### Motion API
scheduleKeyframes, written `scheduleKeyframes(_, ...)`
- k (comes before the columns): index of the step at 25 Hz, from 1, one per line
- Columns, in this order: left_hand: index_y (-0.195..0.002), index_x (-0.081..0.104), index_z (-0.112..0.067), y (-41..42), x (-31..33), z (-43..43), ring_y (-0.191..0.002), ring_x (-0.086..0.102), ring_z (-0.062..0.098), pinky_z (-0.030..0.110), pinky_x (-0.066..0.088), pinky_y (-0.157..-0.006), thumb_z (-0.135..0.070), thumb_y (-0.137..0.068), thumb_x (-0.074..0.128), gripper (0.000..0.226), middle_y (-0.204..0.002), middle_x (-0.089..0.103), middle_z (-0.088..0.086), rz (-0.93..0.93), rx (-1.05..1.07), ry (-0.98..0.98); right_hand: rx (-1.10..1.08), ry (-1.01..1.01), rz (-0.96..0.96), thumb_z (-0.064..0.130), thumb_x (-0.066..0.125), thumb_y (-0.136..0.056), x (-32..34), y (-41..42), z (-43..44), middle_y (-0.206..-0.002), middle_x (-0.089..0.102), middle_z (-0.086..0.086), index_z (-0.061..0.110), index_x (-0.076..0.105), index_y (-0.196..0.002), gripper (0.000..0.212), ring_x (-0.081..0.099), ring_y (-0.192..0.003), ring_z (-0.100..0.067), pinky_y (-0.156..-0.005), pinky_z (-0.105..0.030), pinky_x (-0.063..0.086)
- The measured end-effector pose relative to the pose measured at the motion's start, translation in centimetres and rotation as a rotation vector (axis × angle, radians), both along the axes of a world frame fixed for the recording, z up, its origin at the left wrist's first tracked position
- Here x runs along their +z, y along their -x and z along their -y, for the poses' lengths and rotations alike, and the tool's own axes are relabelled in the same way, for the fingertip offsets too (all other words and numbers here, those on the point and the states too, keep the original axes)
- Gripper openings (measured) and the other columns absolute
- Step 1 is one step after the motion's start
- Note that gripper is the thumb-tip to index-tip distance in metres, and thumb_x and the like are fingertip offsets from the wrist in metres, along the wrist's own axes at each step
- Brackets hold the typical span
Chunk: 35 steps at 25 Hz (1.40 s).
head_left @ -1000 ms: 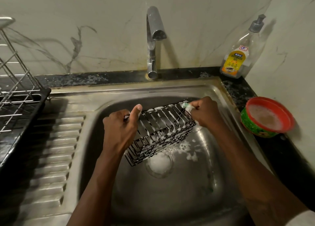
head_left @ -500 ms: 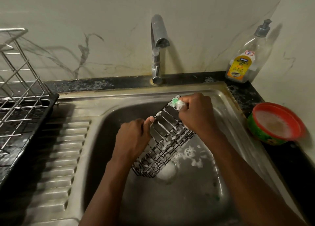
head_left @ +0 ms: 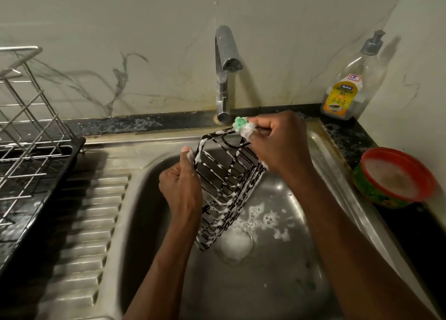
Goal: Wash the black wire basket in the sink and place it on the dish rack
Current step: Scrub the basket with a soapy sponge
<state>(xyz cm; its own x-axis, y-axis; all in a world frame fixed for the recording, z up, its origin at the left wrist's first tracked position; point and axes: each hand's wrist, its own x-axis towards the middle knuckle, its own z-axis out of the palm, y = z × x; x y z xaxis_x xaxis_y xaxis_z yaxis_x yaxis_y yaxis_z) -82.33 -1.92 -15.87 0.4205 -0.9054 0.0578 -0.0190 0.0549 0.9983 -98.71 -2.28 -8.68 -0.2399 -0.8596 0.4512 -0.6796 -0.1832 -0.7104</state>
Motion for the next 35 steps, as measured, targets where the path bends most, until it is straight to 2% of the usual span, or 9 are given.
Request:
scheduleKeyframes(5, -0.047, 0.032, -0.019, 0.3, 0.5, -1.1, -0.04, 0.031, 0.012, 0.029, 0.026, -0.048, -0.066, -0.105, 0.031, 0.074, -0.042, 0.036, -0.008, 0.469, -0.089, 0.083, -0.012, 0.057, -0.009, 0.005, 0.071, -0.081, -2.5, -2.3, 0.2, -0.09, 0.078, -0.001, 0.009, 0.077, -0.107, 0.028, 0.071, -0.072, -0.005, -0.068, -0.022, 0.06)
scheduleKeyframes(8, -0.055, 0.041, -0.02, 0.8, 0.5, -1.4, -0.045, 0.043, 0.009, 0.031, 0.028, -0.052, -0.055, -0.109, 0.023, 0.066, -0.048, 0.043, -0.007, 0.695, -0.038, 0.132, -0.033, 0.136, -0.035, 0.003, 0.067, -0.082, -3.0, -3.3, 0.4, -0.091, 0.078, -0.003, 0.009, 0.077, -0.108, 0.029, 0.073, -0.075, -0.009, -0.071, -0.003, 0.048)
scheduleKeyframes(11, -0.061, 0.044, -0.021, 1.3, 0.7, -1.3, -0.045, 0.036, 0.011, 0.036, 0.031, -0.049, -0.043, -0.11, 0.035, 0.055, -0.05, 0.04, -0.009, 0.516, -0.056, 0.265, 0.005, 0.173, 0.031, -0.002, 0.066, -0.085, -3.0, -5.0, 0.4, -0.096, 0.078, -0.005, 0.008, 0.075, -0.115, 0.033, 0.071, -0.075, -0.005, -0.069, 0.002, 0.044)
scheduleKeyframes(16, -0.049, 0.036, -0.025, -0.4, 1.5, -0.9, -0.04, 0.025, 0.013, 0.028, 0.026, -0.044, -0.038, -0.104, 0.06, 0.061, -0.043, 0.031, -0.012, 0.092, 0.035, 0.233, 0.288, 0.155, 0.126, 0.001, 0.068, -0.09, -2.6, -3.9, 0.1, -0.107, 0.076, -0.003, 0.009, 0.07, -0.121, 0.032, 0.071, -0.078, 0.0, -0.061, -0.024, 0.06)
scheduleKeyframes(21, -0.048, 0.038, -0.019, -0.4, 1.2, -0.4, -0.045, 0.026, 0.015, 0.034, 0.023, -0.045, -0.046, -0.104, 0.055, 0.064, -0.046, 0.032, -0.008, -0.024, 0.051, 0.177, 0.531, 0.17, -0.176, 0.006, 0.072, -0.083, -1.5, -4.7, 0.5, -0.109, 0.076, -0.005, 0.01, 0.074, -0.115, 0.032, 0.07, -0.095, -0.016, -0.082, -0.034, 0.058)
scheduleKeyframes(25, -0.051, 0.046, -0.015, -0.9, 1.0, 0.0, -0.048, 0.03, 0.017, 0.036, 0.025, -0.048, -0.042, -0.105, 0.054, 0.061, -0.048, 0.036, -0.004, -0.079, 0.115, 0.122, 0.644, 0.11, -0.3, 0.011, 0.073, -0.084, -0.5, -4.7, 0.2, -0.096, 0.074, -0.005, 0.013, 0.077, -0.111, 0.028, 0.064, -0.086, -0.021, -0.074, -0.042, 0.054)
scheduleKeyframes(28, -0.05, 0.04, -0.02, -0.4, 1.6, -0.3, -0.046, 0.026, 0.016, 0.033, 0.023, -0.048, -0.034, -0.106, 0.057, 0.06, -0.046, 0.033, -0.005, -0.056, 0.086, 0.134, 0.627, 0.136, -0.34, -0.001, 0.066, -0.08, -0.2, -3.2, -0.6, -0.078, 0.071, -0.005, 0.011, 0.08, -0.101, 0.028, 0.06, -0.07, -0.02, -0.06, -0.039, 0.051)
scheduleKeyframes(33, -0.049, 0.034, -0.021, -0.8, 1.4, -0.3, -0.045, 0.022, 0.015, 0.027, 0.019, -0.047, -0.035, -0.105, 0.058, 0.062, -0.045, 0.028, -0.007, 0.018, 0.088, 0.125, 0.392, 0.175, -0.396, -0.012, 0.068, -0.08, -1.6, -0.5, -1.4, -0.09, 0.073, -0.005, 0.008, 0.077, -0.108, 0.035, 0.063, -0.076, -0.013, -0.068, -0.025, 0.054)
scheduleKeyframes(35, -0.05, 0.034, -0.022, -0.8, 1.2, -0.3, -0.046, 0.021, 0.015, 0.029, 0.018, -0.048, -0.036, -0.104, 0.059, 0.061, -0.047, 0.027, -0.005, 0.023, 0.096, 0.123, 0.278, 0.144, -0.371, -0.014, 0.065, -0.081, -2.1, -0.1, -0.9, -0.088, 0.066, -0.001, 0.01, 0.075, -0.115, 0.043, 0.053, -0.072, 0.002, -0.065, -0.009, 0.045)
